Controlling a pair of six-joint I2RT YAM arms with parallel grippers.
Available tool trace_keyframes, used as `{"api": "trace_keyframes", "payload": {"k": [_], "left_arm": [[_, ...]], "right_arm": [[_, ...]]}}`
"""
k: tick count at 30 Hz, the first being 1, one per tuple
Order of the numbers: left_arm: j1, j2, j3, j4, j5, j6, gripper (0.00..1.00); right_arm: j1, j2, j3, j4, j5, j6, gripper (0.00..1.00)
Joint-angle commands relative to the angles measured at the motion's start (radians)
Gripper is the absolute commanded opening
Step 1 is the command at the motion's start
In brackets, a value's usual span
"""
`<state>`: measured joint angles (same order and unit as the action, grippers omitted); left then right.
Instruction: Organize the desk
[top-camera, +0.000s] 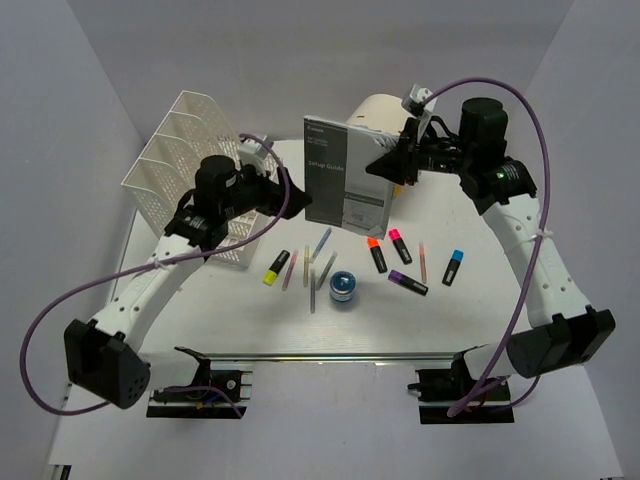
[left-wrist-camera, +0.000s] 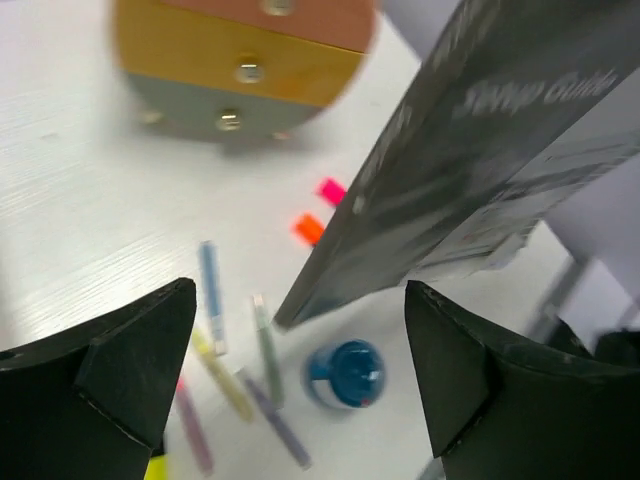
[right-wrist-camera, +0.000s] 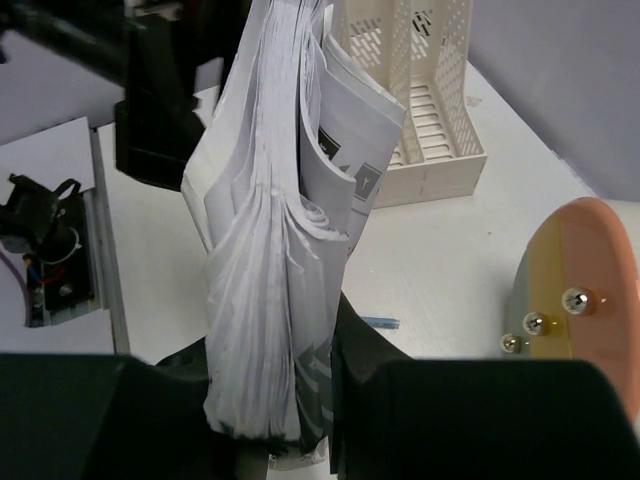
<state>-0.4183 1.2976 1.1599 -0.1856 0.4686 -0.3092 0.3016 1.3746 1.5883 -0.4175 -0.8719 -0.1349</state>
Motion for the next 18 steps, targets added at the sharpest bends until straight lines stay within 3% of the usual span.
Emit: {"api": "trace_keyframes", "payload": {"k": [1, 6, 9, 10, 11, 14, 17, 18], "left_arm": [[0.004, -0.107, -0.045, -0.089, -0.321, 0.051, 0.95], [0.004, -0.204, -0.15, -0.033, -0.28, 0.087, 0.89], [0.004, -0.259, -0.245, 0.017, -0.231, 0.123, 0.75], [-0.005, -0.299, -0.267, 0.043, -0.257, 0.134, 0.66], [-0.016, -0.316, -0.284, 0.058, -0.266, 0.16, 0.49], [-0.016, -0.372, -0.336, 0.095, -0.288, 0.176, 0.15], [-0.004, -0.429, -0.371, 0.101, -0.301, 0.173, 0.17], [-0.004, -0.446, -0.377, 0.095, -0.317, 0.176, 0.28]], "right_arm": [[0.001, 0.049, 0.111, 0.06, 0.037, -0.04, 0.0], [0.02, 0.168, 0.225, 0.048, 0.065, -0.066, 0.0], [0.039, 0.222, 0.277, 0.046, 0.115, -0.129, 0.0], [0.056, 0.257, 0.289, 0.04, 0.128, -0.147, 0.0], [0.066, 0.277, 0.301, 0.04, 0.132, -0.172, 0.0], [0.1, 0.348, 0.354, 0.049, 0.145, -0.219, 0.0], [0.134, 0.417, 0.433, 0.054, 0.139, -0.233, 0.0], [0.142, 0.458, 0.462, 0.054, 0.131, -0.233, 0.0]]}}
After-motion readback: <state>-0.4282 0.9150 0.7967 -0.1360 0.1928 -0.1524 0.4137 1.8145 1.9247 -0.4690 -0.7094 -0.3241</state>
